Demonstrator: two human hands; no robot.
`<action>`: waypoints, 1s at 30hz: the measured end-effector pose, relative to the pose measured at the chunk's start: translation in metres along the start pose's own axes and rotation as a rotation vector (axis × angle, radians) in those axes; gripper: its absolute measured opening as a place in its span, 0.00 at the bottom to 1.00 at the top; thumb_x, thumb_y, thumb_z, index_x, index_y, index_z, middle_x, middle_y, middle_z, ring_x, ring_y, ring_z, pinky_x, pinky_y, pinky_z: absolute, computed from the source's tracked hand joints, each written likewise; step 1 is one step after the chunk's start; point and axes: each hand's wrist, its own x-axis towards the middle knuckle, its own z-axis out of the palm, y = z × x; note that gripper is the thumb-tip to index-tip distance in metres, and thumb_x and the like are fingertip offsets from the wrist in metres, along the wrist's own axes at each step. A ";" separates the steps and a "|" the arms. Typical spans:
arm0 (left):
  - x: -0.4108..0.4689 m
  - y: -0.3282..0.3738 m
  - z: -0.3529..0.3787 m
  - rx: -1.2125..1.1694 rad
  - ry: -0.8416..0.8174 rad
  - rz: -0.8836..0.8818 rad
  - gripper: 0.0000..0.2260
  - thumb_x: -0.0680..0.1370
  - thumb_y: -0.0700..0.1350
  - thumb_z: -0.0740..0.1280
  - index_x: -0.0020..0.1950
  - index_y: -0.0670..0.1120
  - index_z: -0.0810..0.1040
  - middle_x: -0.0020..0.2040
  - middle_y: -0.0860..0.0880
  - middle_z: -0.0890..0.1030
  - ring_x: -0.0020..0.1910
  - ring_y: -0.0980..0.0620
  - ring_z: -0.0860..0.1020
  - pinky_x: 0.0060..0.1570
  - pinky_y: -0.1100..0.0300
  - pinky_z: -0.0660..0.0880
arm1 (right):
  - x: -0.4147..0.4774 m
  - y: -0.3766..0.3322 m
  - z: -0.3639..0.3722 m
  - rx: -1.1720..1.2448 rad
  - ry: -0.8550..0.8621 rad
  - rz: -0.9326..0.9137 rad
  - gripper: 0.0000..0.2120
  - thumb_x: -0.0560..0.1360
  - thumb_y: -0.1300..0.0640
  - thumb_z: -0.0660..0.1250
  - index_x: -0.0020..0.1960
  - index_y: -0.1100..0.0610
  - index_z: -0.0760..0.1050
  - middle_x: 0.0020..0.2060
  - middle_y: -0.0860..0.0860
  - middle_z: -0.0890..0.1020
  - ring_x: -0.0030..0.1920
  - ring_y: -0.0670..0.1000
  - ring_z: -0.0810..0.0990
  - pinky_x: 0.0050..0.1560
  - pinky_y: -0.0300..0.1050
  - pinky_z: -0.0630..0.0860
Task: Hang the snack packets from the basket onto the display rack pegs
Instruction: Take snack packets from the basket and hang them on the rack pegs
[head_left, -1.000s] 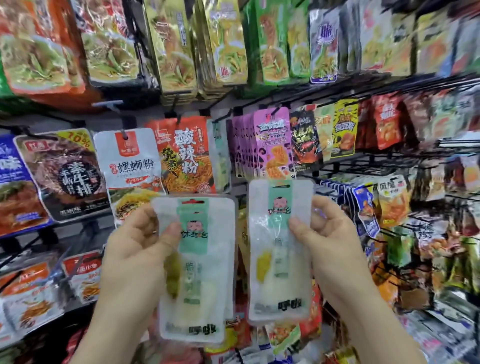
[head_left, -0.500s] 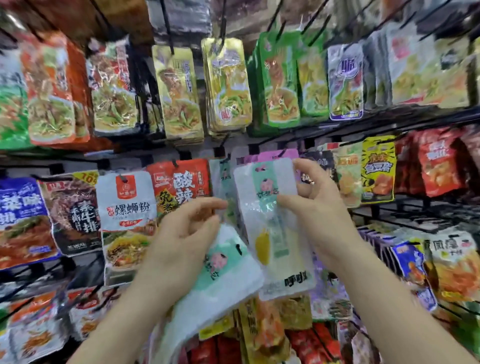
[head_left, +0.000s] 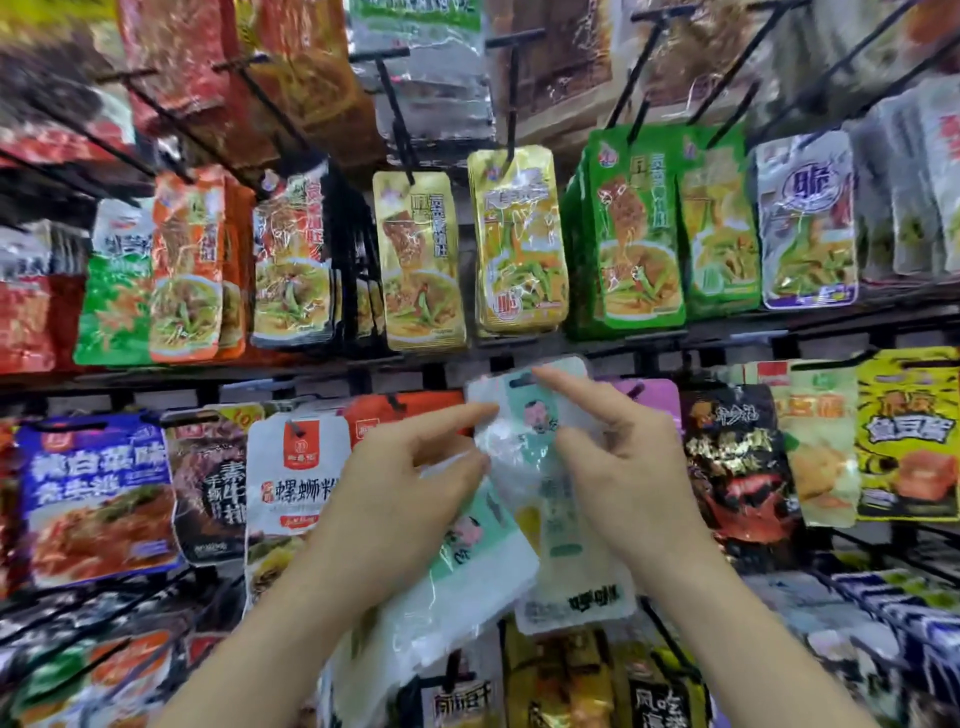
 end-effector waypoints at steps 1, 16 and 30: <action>0.000 -0.003 -0.001 -0.010 0.004 -0.010 0.17 0.76 0.40 0.69 0.59 0.60 0.79 0.46 0.63 0.82 0.47 0.67 0.79 0.44 0.75 0.72 | 0.002 0.001 0.002 -0.004 -0.007 0.000 0.22 0.77 0.68 0.61 0.58 0.42 0.77 0.28 0.33 0.77 0.20 0.40 0.66 0.25 0.31 0.63; 0.007 -0.025 -0.004 -0.057 -0.056 -0.136 0.24 0.77 0.38 0.68 0.67 0.61 0.72 0.42 0.57 0.85 0.30 0.52 0.73 0.32 0.60 0.71 | 0.015 0.011 0.018 -0.403 -0.013 0.005 0.21 0.79 0.61 0.62 0.71 0.50 0.71 0.65 0.45 0.76 0.34 0.36 0.73 0.40 0.34 0.72; -0.025 -0.029 -0.011 -0.224 0.155 -0.031 0.16 0.77 0.38 0.67 0.57 0.59 0.76 0.33 0.54 0.79 0.31 0.51 0.73 0.31 0.56 0.69 | -0.014 -0.006 -0.001 -0.753 -0.025 -0.102 0.25 0.78 0.54 0.63 0.74 0.43 0.65 0.40 0.45 0.82 0.43 0.49 0.81 0.45 0.51 0.78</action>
